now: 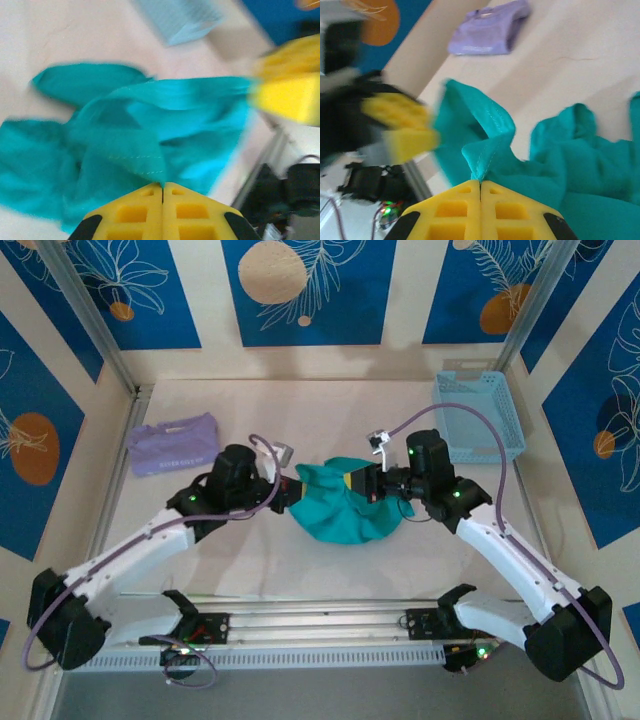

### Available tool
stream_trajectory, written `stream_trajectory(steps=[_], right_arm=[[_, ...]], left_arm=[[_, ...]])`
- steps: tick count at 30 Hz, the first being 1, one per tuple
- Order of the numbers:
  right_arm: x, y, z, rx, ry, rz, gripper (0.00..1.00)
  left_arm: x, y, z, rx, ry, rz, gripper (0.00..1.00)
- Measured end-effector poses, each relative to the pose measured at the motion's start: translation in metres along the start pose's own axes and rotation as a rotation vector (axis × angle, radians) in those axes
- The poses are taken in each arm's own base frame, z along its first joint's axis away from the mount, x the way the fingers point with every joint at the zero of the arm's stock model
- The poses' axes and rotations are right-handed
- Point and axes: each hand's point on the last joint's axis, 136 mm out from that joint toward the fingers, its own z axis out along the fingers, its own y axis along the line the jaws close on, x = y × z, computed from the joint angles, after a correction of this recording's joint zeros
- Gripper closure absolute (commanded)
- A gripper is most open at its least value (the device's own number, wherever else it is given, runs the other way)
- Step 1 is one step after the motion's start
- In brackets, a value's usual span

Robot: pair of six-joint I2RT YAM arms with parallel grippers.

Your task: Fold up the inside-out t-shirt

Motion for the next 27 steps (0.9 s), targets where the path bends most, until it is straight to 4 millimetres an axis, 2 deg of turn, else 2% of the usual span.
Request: stream_trajectory(steps=[3, 7, 13, 18, 21, 27], right_arm=[[0.003, -0.004, -0.001, 0.025, 0.007, -0.006, 0.96], [0.010, 0.002, -0.003, 0.002, 0.003, -0.064, 0.87], [0.016, 0.023, -0.013, -0.029, -0.027, -0.234, 0.63], [0.011, 0.039, -0.021, -0.014, -0.087, -0.409, 0.54], [0.013, 0.038, -0.012, 0.007, -0.062, -0.467, 0.46], [0.015, 0.019, 0.021, 0.071, 0.030, -0.504, 0.45]], left_arm=[[-0.025, -0.039, -0.031, 0.141, -0.112, 0.117, 1.00], [-0.034, -0.065, -0.048, 0.233, -0.151, 0.230, 1.00], [-0.022, -0.064, -0.040, 0.253, -0.089, 0.318, 1.00], [-0.013, -0.064, -0.040, 0.265, -0.052, 0.374, 1.00], [-0.012, -0.066, -0.040, 0.273, -0.041, 0.394, 1.00], [-0.009, -0.066, -0.040, 0.276, -0.022, 0.408, 1.00]])
